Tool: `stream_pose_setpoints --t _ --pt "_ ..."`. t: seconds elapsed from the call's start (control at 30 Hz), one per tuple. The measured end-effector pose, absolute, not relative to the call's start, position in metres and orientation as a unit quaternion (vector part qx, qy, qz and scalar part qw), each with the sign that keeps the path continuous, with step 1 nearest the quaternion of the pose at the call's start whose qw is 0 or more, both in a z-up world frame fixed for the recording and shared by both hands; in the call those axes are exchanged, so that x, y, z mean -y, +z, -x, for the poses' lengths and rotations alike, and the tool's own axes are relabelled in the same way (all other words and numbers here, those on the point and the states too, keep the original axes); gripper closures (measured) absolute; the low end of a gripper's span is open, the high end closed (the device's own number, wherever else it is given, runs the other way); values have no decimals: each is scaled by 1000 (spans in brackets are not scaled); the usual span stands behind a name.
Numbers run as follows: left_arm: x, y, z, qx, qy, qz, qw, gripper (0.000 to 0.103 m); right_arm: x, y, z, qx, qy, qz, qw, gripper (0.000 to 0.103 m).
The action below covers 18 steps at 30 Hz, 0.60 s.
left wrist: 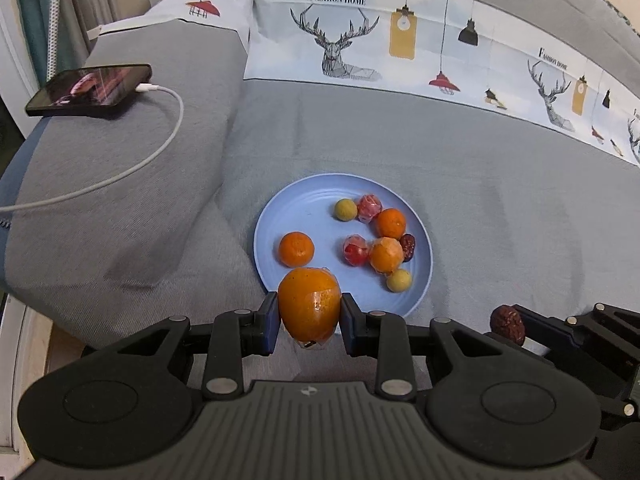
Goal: Organize fruits
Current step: 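Carry the orange and the date over the blue plate with both grippers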
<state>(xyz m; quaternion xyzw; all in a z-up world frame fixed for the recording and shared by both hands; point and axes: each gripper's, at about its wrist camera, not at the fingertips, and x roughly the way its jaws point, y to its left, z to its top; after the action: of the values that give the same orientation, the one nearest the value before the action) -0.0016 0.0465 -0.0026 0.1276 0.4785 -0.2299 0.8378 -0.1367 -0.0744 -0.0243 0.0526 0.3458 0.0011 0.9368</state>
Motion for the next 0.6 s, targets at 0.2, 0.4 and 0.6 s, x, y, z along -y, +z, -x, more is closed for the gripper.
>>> stream_pose_setpoints --t 0.2,0.4,0.6 --pt "-28 -19 -23 -495 -219 -146 828 69 81 -40 103 -360 -2 -63 931 76" --pt "-13 -34 -49 -505 -216 -155 821 69 83 -57 72 -375 7 -68 925 76" --pt "0 -50 -70 -511 -214 -166 816 69 86 -77 47 -396 15 -72 915 76"
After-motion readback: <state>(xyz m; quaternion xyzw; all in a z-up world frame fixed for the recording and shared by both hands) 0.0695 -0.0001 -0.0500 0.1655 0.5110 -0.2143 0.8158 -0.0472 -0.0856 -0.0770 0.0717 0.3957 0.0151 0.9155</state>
